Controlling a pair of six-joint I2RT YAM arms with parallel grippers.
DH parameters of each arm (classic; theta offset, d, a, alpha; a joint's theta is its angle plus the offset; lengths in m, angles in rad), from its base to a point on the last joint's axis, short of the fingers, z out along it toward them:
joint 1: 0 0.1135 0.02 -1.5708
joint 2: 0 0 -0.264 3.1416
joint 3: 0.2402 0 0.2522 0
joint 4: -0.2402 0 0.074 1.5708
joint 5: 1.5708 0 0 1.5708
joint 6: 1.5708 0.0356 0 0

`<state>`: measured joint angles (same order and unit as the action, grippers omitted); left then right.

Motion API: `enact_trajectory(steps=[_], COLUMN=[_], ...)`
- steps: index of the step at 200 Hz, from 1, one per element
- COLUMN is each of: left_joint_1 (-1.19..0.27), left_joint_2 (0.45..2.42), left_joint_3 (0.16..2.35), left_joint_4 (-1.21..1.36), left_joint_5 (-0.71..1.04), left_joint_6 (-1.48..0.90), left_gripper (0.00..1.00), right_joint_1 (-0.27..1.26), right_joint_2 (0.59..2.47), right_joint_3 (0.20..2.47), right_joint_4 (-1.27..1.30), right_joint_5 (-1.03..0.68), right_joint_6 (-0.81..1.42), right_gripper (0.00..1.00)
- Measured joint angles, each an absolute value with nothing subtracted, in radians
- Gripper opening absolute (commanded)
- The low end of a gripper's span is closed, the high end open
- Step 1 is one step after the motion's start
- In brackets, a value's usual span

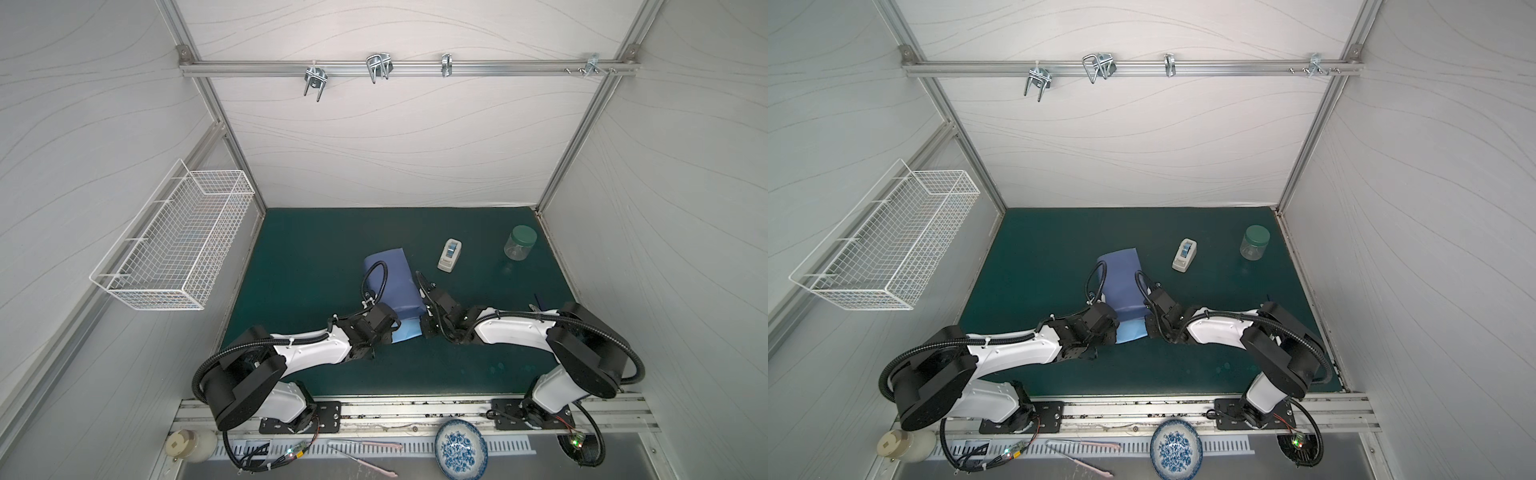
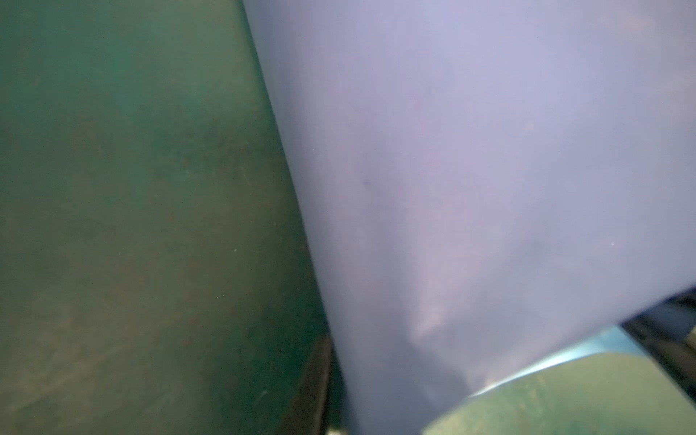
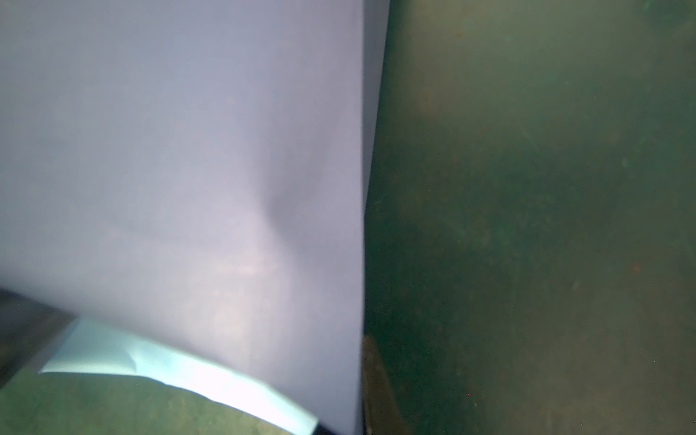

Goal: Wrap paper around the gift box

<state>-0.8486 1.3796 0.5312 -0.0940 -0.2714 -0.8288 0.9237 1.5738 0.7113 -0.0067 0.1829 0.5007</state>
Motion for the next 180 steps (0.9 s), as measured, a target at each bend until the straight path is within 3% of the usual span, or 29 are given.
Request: enact_trajectory(steps=[21,45,66,94,149,180], left_joint_1=[-0.852,-0.852,-0.852,-0.852,-0.852,-0.852], left_joint_2=[1.379,1.38,1.39,1.396,1.407,1.407], left_joint_3=[0.514,0.513,0.513,0.513,0.514,0.514], left_joint_4=[-0.095,-0.088,-0.072,-0.068,-0.049,-0.046], left_joint_5=[-0.267,-0.259,-0.251,-0.25,-0.251,-0.251], left_joint_6=[-0.836,-0.842,-0.842,-0.84,-0.84,-0.84], left_gripper=[0.22,0.1,0.03,0.0,0.0,0.0], right_joint_1=[0.923,0.923,0.923,0.923,0.923,0.922], right_joint_2=[1.574,1.572,1.553,1.539,1.575,1.577], right_joint_3=[0.711,0.711,0.697,0.68,0.685,0.687], right_joint_4=[-0.007,-0.008,-0.008,-0.008,0.018,0.021], right_joint_5=[0.183,0.184,0.184,0.183,0.183,0.182], right_joint_6=[0.501,0.504,0.508,0.511,0.511,0.513], right_gripper=[0.11,0.21,0.25,0.23,0.05,0.1])
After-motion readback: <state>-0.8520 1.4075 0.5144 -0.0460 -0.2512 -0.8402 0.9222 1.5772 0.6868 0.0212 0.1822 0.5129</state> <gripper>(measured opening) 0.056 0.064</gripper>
